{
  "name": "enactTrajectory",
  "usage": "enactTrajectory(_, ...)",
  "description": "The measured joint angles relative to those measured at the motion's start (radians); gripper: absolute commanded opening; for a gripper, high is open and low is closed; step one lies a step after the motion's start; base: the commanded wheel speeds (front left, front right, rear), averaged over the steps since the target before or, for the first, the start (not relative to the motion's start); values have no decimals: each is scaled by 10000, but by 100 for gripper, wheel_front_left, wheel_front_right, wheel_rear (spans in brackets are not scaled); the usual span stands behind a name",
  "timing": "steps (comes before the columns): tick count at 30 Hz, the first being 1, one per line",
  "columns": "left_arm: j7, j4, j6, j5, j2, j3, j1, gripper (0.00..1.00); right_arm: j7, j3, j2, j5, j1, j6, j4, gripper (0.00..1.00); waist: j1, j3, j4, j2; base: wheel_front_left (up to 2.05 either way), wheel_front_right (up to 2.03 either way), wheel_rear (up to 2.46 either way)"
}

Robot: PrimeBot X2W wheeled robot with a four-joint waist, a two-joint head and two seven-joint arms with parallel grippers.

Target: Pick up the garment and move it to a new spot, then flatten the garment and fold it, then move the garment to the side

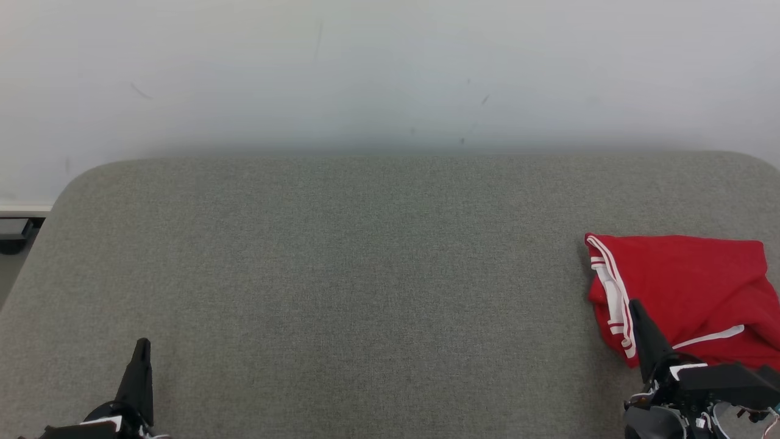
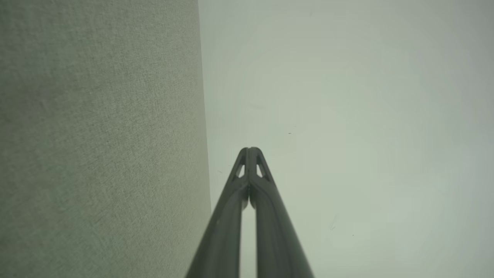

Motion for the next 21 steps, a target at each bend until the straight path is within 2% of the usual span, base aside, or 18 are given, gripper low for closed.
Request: enactTrajectory(21,0,0,0,-2,-2,-2,0,0,0,2,-2,2,-39,31,2,0,0,-1,0,0,0,0,0)
